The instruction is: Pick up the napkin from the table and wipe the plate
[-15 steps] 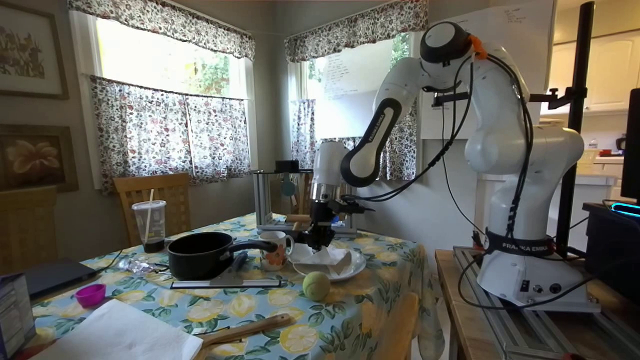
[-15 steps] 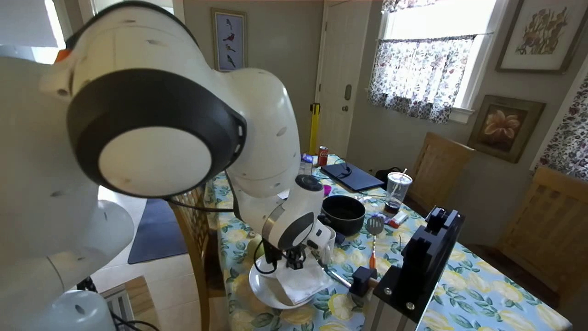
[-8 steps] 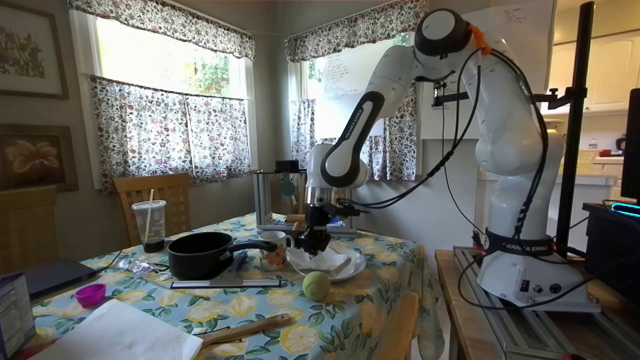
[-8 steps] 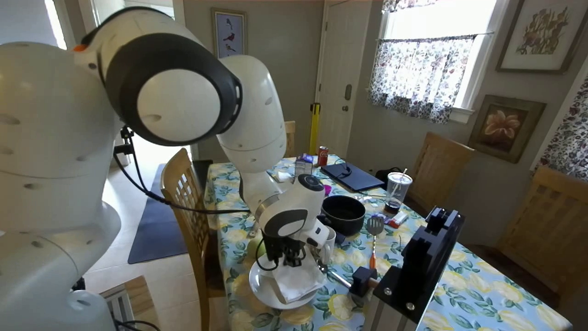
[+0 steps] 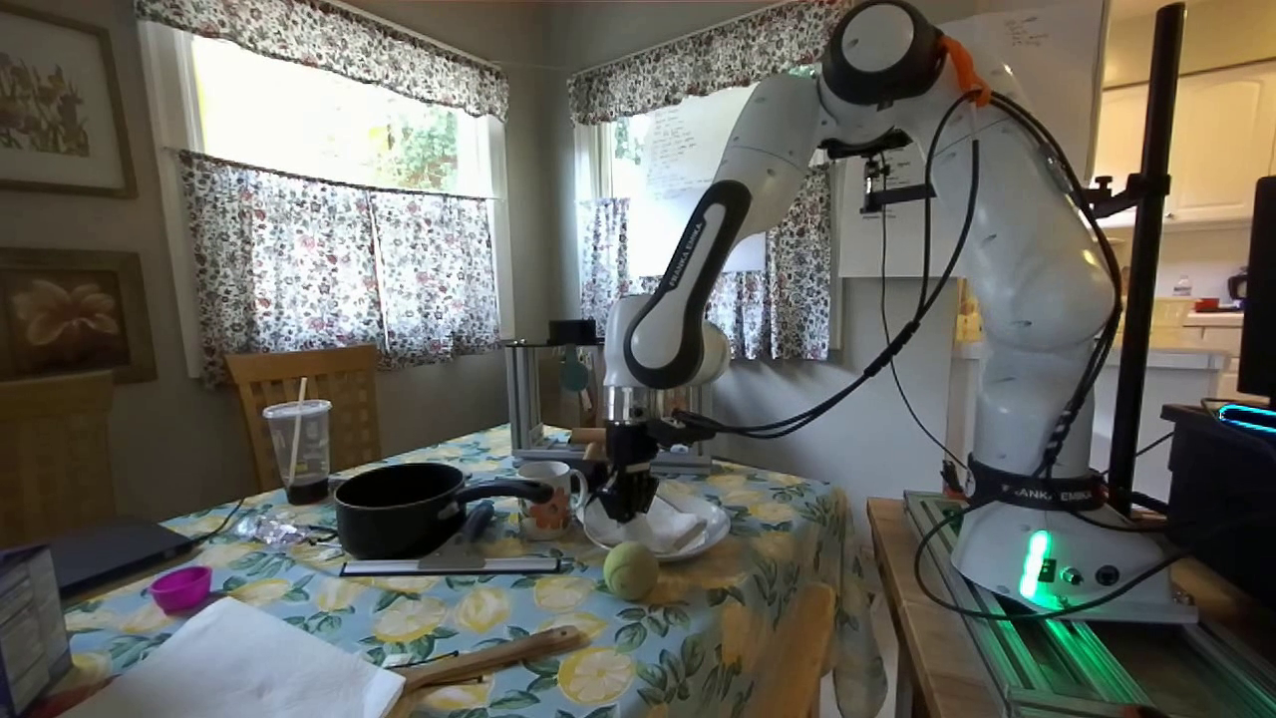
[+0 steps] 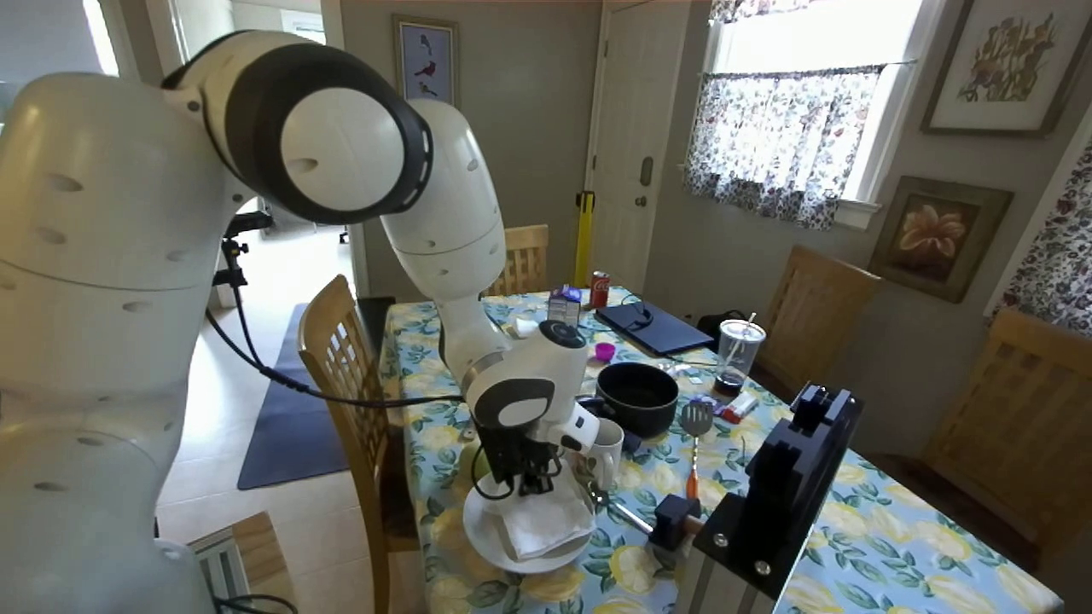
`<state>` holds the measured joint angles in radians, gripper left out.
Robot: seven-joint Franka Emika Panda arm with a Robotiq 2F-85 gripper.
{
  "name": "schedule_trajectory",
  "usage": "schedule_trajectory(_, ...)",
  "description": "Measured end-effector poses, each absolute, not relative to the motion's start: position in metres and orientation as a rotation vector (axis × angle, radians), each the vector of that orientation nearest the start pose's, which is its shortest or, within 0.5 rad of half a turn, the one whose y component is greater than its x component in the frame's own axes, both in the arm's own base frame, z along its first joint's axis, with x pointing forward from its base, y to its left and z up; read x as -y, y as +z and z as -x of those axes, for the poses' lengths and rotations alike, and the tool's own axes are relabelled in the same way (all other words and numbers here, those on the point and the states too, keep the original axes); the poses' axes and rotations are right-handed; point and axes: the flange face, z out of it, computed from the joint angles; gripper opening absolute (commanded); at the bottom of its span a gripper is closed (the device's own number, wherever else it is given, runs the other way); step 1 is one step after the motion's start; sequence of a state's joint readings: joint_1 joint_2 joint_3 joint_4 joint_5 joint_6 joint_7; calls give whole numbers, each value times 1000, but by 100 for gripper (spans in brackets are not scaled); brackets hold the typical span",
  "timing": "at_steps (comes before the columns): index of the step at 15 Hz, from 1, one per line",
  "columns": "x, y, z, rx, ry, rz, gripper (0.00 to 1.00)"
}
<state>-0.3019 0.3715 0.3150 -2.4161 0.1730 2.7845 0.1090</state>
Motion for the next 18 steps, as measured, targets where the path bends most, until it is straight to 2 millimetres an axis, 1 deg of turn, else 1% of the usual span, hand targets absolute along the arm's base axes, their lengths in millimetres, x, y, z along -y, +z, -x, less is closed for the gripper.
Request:
schedule_trajectory(4,-12,167,-490,-350,31,2944,0)
schedule_trajectory(9,-12,165,-475,-317,182,2883,0)
schedule_trajectory(11,-5,164,-467,-342,225,2878,0)
schedule_trajectory(13,7,163,-460,-378,246,2884,0)
schedule_trajectory(18,37,164,-449,-524,247,2907,0)
